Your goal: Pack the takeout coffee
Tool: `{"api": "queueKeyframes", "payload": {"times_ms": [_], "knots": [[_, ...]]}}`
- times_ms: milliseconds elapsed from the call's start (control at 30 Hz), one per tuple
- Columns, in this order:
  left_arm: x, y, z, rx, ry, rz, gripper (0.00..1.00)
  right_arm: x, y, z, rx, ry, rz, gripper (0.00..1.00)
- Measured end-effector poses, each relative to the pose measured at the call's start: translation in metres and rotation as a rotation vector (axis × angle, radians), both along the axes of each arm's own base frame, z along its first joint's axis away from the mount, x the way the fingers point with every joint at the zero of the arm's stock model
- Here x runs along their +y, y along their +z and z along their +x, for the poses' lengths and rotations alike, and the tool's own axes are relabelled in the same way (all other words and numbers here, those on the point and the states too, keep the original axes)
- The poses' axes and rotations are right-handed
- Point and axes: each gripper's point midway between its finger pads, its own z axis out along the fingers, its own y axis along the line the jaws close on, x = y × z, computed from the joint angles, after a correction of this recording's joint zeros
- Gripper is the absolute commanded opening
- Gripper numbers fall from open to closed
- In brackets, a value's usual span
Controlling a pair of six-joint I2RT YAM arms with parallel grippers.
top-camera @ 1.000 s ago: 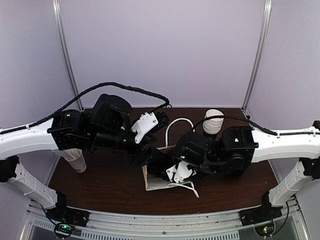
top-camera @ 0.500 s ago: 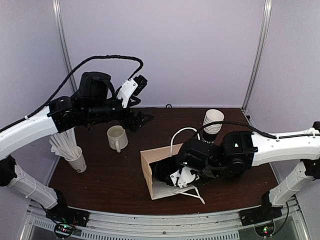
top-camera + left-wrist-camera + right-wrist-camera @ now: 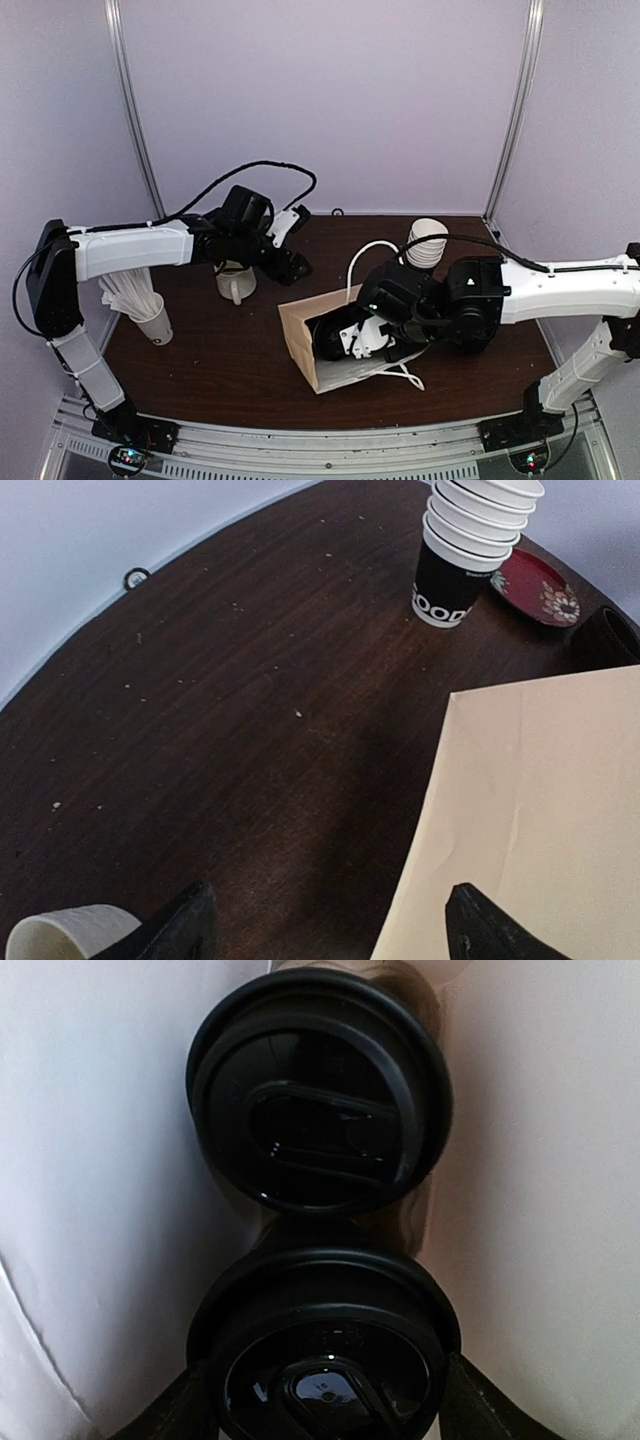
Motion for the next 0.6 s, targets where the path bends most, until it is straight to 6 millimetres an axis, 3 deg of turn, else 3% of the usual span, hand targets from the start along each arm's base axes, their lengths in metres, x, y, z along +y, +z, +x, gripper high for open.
{"api": "queueKeyframes", "payload": {"times_ms": [267, 400, 600], "knots": [[-0.025, -0.029, 0.005, 0.077, -0.055, -0.014, 0.82, -0.001, -0.010, -0.015, 0.135, 0.038, 0.030, 0.27], [-0.028, -0.032, 0.003, 0.089, -0.069, -0.021, 0.82, -0.001, -0.004, -0.020, 0.187, 0.044, 0.069, 0.27], [-0.034, -0.034, 0.003, 0.102, -0.093, -0.036, 0.81, -0.004, 0.000, -0.011, 0.153, 0.019, 0.072, 0.27]]}}
